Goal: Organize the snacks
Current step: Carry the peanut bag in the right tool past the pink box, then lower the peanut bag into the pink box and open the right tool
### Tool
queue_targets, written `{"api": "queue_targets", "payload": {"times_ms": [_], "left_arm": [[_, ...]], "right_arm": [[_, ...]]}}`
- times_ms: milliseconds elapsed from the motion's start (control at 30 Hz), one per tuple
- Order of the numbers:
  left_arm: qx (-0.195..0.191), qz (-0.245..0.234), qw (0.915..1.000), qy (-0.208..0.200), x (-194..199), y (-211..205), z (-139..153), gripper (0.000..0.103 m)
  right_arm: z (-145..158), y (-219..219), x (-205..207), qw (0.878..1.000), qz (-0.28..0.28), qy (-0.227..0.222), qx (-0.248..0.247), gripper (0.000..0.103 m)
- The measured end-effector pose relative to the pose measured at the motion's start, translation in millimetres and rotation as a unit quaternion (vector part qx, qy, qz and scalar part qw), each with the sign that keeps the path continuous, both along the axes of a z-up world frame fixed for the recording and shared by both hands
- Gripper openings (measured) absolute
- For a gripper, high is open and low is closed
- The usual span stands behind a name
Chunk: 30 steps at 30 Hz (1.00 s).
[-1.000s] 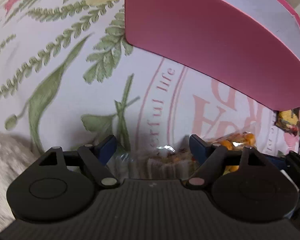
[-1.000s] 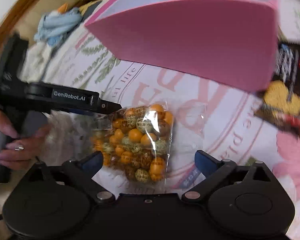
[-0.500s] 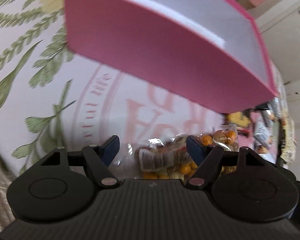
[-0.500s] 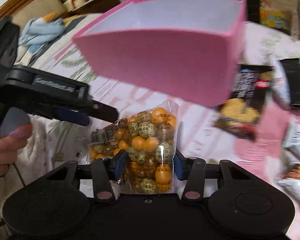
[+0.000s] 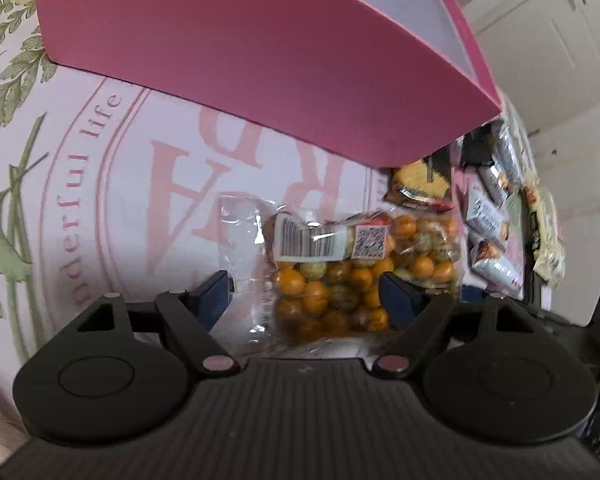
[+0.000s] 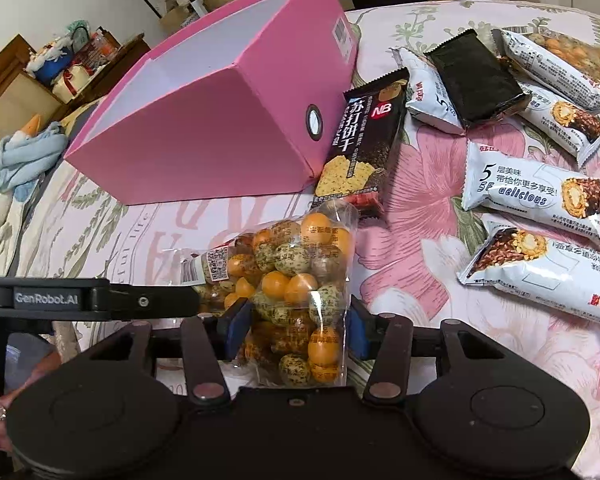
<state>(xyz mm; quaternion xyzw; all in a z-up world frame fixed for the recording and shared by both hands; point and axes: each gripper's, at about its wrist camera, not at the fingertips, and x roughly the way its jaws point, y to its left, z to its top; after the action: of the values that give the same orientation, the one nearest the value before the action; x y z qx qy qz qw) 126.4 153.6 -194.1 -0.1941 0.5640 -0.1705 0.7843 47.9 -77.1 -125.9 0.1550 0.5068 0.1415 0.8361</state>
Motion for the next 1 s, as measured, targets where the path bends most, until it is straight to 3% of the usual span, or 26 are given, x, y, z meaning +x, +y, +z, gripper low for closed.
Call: {"api": "queue_targets", "payload": {"times_ms": [33, 167, 267, 400, 467, 733, 1000], "left_arm": [[-0.021, -0.013, 0.9997, 0.005, 0, -3, -3, 0.064], [-0.005, -0.029, 0.9996, -0.002, -5, -13, 2, 0.064], [-0.026, -0.032, 0.9991, 0.005, -2, -14, 0, 0.064], [-0.064, 0.011, 0.9967, 0.048, 3, -3, -3, 0.064], [-0.060, 0.016, 0.9963, 0.060, 4, -4, -2, 0.064], [-0.042, -0.013, 0.9981, 0.044, -9, -12, 22, 0.064], [-0.046, -0.029, 0.9985, -0.005, -21, -5, 81, 0.064]], "right_arm": [[1, -3, -3, 1.000, 0.001, 0.000, 0.003, 0.054], [2, -5, -5, 1.000, 0.005, 0.004, 0.008, 0.052], [4, -5, -4, 1.000, 0.012, 0.005, 0.000, 0.052], [7, -6, -2, 1.000, 0.022, 0.009, -0.004, 0.052], [7, -4, -2, 1.000, 0.027, 0.010, -0.010, 0.052], [28, -5, -10, 0.999, 0.043, 0.005, -0.023, 0.052], [86, -1, -16, 0.997, 0.064, -0.030, -0.039, 0.054]]}}
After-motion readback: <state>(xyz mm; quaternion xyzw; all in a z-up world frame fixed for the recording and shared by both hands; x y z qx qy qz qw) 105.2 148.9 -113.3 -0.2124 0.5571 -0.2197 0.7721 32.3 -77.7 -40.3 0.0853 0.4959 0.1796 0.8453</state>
